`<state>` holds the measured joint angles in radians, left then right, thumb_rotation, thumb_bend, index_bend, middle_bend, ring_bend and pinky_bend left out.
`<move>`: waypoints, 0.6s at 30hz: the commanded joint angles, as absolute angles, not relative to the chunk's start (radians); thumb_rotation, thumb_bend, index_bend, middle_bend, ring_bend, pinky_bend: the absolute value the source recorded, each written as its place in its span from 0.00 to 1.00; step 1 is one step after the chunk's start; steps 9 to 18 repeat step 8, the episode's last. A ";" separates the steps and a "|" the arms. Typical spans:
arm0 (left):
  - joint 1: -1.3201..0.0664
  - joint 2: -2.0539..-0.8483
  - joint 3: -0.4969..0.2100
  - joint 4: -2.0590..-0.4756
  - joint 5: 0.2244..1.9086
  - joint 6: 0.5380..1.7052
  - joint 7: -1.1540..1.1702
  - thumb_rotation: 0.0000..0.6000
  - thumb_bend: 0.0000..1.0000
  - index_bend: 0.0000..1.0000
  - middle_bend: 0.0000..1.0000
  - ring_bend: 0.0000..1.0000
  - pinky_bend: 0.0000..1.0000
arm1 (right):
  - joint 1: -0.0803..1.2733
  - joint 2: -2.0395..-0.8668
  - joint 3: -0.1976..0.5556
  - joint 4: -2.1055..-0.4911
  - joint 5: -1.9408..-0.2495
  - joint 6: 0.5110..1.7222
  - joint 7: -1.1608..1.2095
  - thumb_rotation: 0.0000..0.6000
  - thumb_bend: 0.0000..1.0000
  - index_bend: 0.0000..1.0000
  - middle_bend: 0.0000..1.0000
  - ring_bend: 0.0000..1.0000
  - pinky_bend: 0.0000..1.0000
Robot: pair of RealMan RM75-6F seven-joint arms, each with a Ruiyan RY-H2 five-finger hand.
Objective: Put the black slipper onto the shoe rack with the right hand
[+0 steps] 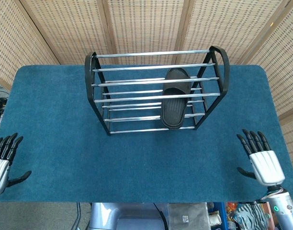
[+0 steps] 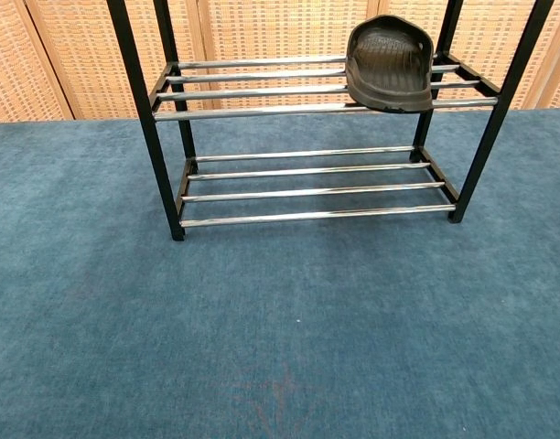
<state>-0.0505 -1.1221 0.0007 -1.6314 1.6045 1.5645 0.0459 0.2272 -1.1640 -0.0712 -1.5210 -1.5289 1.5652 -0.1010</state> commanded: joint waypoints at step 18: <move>-0.049 -1.121 -0.001 -1.639 1.599 1.563 0.050 1.00 0.17 0.00 0.00 0.00 0.00 | 0.143 -1.185 -0.033 -1.575 -1.493 1.632 -0.054 1.00 0.00 0.00 0.00 0.00 0.00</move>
